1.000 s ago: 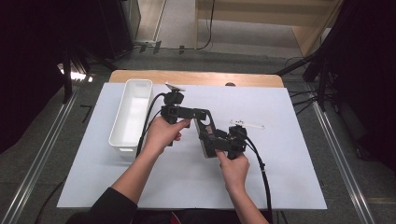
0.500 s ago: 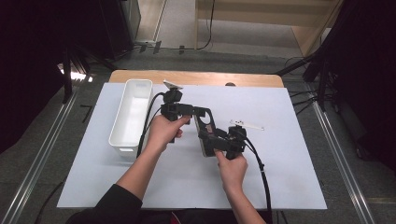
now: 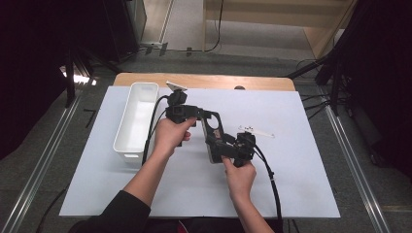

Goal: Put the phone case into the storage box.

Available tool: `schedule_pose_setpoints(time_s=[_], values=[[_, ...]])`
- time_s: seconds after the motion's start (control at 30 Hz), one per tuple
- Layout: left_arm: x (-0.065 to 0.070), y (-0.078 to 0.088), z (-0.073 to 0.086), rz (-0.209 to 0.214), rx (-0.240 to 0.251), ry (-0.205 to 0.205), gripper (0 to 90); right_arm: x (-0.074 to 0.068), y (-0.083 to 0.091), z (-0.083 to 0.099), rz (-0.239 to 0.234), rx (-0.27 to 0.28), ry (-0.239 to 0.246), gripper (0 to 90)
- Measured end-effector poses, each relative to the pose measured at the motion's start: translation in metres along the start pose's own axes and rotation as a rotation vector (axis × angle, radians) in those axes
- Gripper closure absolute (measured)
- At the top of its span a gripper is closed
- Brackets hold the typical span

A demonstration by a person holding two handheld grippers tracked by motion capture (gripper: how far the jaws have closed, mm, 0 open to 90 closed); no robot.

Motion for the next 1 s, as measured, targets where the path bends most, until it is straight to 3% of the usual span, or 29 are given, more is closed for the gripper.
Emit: schedule_pose_setpoints(time_s=[0.4,1.0], values=[[-0.0025,-0.0024,-0.0020,-0.002,0.004,0.021,55.0,0.0001,0.0002,0.0019,0.003,0.006,0.006,9.7],[0.0027,-0.0047,-0.0013,0.018,0.021,-0.005,67.5,-0.0017,-0.0049,0.0057,0.008,-0.010,0.013,9.7]])
Point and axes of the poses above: each handheld gripper's, and its own axes: y roughly backward along the jaws, z roughly out of its underside, x roughly to its right, the point moved 5 cm from there along -y, roughly forward along the jaws, and after that the axes turned 2 degrees about x, right-handed, at the moved point
